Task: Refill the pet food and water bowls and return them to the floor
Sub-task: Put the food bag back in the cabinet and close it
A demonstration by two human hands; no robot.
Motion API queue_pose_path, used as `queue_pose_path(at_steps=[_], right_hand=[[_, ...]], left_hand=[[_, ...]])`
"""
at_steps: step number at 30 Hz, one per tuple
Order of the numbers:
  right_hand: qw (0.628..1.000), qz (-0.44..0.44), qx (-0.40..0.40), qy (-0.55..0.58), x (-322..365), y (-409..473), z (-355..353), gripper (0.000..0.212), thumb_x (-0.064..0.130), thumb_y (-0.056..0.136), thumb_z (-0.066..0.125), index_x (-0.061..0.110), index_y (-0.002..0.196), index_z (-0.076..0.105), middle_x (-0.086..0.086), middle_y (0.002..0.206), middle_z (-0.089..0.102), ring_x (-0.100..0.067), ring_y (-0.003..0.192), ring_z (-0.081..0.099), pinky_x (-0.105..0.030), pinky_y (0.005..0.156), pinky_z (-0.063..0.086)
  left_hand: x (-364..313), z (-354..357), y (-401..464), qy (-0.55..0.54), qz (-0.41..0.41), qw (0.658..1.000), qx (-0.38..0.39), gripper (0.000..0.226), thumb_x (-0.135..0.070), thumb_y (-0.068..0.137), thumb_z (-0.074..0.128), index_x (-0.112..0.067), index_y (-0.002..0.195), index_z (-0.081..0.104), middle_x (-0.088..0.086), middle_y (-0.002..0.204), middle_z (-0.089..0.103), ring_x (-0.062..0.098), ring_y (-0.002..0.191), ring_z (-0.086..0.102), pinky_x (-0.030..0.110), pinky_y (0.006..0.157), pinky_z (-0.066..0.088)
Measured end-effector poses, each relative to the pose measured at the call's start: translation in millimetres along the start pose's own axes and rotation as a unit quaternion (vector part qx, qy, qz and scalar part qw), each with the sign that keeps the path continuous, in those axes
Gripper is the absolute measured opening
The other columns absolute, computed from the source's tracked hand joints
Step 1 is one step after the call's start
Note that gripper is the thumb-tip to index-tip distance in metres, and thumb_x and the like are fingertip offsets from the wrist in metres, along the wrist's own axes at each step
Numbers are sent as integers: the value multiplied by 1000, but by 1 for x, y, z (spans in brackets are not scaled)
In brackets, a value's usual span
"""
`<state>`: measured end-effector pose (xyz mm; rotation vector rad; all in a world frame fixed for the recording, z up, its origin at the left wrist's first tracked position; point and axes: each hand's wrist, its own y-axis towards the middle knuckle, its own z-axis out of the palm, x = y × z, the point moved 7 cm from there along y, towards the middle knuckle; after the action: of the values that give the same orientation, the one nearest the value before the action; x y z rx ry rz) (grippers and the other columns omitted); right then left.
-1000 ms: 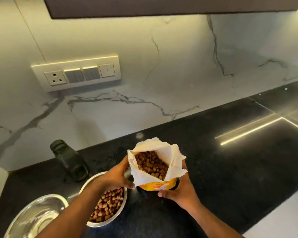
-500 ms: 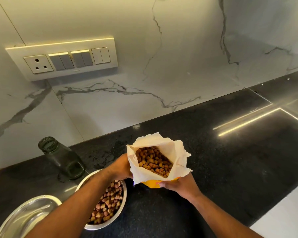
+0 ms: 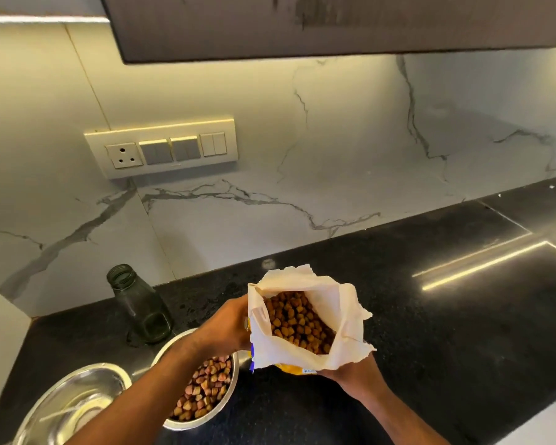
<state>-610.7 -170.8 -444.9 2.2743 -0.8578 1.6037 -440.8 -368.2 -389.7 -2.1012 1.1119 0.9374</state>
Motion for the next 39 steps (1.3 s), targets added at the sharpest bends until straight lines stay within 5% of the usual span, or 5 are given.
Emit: queue_pose_path(at_steps=[15, 20, 25, 33, 39], right_hand=[[980, -176, 84, 36, 152, -47, -23, 74, 61, 50, 96, 22, 108, 70, 10, 94, 79, -10, 90, 76, -24, 72, 61], [953, -283, 91, 63, 224, -84, -26, 53, 61, 61, 90, 47, 106, 67, 11, 100, 79, -11, 91, 77, -22, 74, 60], [921, -370, 87, 84, 293, -113, -27, 47, 39, 73, 90, 44, 113, 66, 9, 106, 79, -13, 96, 76, -28, 79, 63], [877, -462, 62, 117, 419, -152, -27, 70, 69, 61, 82, 39, 123, 64, 21, 110, 76, -6, 96, 75, -37, 80, 64], [834, -542, 47, 88, 510, -172, -29, 80, 46, 63, 95, 39, 133, 56, 24, 115, 72, 1, 101, 70, -16, 75, 57]], left_hand=[[-110, -76, -142, 4, 107, 977, -185, 73, -63, 68, 83, -37, 126, 48, -33, 117, 66, -9, 115, 62, 19, 103, 51], [-155, -102, -200, -23, 134, 958, -251, 72, -78, 69, 73, -25, 112, 52, -42, 111, 66, -19, 99, 62, 4, 83, 50], [-195, -143, -249, -35, 167, 941, -294, 86, -33, 66, 96, -12, 137, 51, -17, 129, 71, 3, 121, 65, 37, 104, 54], [-263, -229, -312, -145, 264, 884, -357, 78, -38, 57, 100, -26, 128, 68, 1, 125, 75, 21, 117, 71, 36, 94, 59], [-305, -307, -329, -127, 306, 861, -386, 89, -48, 63, 94, -10, 135, 57, 0, 122, 76, 20, 112, 72, 33, 91, 59]])
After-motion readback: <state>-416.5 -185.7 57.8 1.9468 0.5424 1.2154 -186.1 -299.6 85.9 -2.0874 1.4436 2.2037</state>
